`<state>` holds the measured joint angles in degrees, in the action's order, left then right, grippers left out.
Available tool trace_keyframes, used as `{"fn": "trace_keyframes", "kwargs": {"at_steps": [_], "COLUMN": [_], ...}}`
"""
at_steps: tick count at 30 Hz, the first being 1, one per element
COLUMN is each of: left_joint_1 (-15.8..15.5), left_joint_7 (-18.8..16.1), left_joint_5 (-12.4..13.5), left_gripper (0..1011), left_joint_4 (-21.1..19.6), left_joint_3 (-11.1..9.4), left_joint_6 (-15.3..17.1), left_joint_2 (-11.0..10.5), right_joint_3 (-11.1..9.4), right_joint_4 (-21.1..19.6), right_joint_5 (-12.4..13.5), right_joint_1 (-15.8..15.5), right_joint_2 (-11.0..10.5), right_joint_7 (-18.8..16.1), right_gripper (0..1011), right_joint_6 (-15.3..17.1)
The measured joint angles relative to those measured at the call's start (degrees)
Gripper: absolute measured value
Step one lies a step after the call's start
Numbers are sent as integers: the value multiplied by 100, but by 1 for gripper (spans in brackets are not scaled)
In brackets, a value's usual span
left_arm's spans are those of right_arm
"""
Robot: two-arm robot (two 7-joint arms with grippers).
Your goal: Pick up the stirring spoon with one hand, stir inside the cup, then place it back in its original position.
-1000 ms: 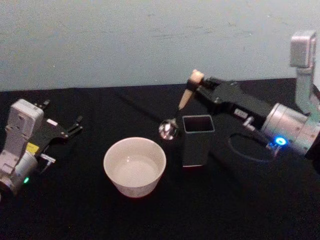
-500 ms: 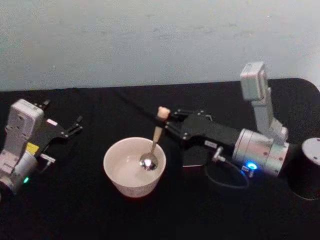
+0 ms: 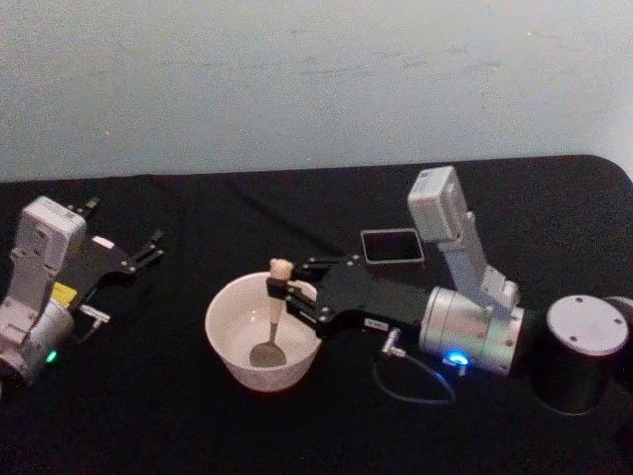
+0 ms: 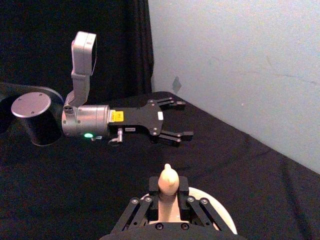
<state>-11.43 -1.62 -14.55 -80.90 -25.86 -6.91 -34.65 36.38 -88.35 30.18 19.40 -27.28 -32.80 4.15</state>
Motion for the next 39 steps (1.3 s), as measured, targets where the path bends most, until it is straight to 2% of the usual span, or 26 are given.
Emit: {"fn": "trace_keyframes", "kwargs": {"at_steps": [8,13,19,22,27,30,34,39], "left_joint_1": [0,0,0,0,0,0,0,0], "left_joint_7": [0,0,0,0,0,0,0,0], "left_joint_5": [0,0,0,0,0,0,0,0], "left_gripper": [1001,1001,1001,1001,1001,1001,1001,1001], "left_joint_4": [0,0,0,0,0,0,0,0], "left_joint_3": [0,0,0,0,0,0,0,0], "left_joint_6": [0,0,0,0,0,0,0,0], "left_joint_2": [0,0,0,0,0,0,0,0], "right_joint_3": [155,189,85,-65,-239,-339,-439,-543], "right_joint_4": [210,507,830,1004,1073,1022,835,445], "right_joint_5": [-412,-640,-735,-741,-734,-702,-606,-392], "right_joint_1": [81,203,351,445,482,454,362,151], "right_joint_2": [318,600,857,973,998,939,798,491], "right_joint_7": [165,312,450,525,542,520,416,196], "right_gripper": [218,218,218,218,218,218,218,218], "right_joint_6": [-38,-94,-103,-97,-56,-12,99,255]}}
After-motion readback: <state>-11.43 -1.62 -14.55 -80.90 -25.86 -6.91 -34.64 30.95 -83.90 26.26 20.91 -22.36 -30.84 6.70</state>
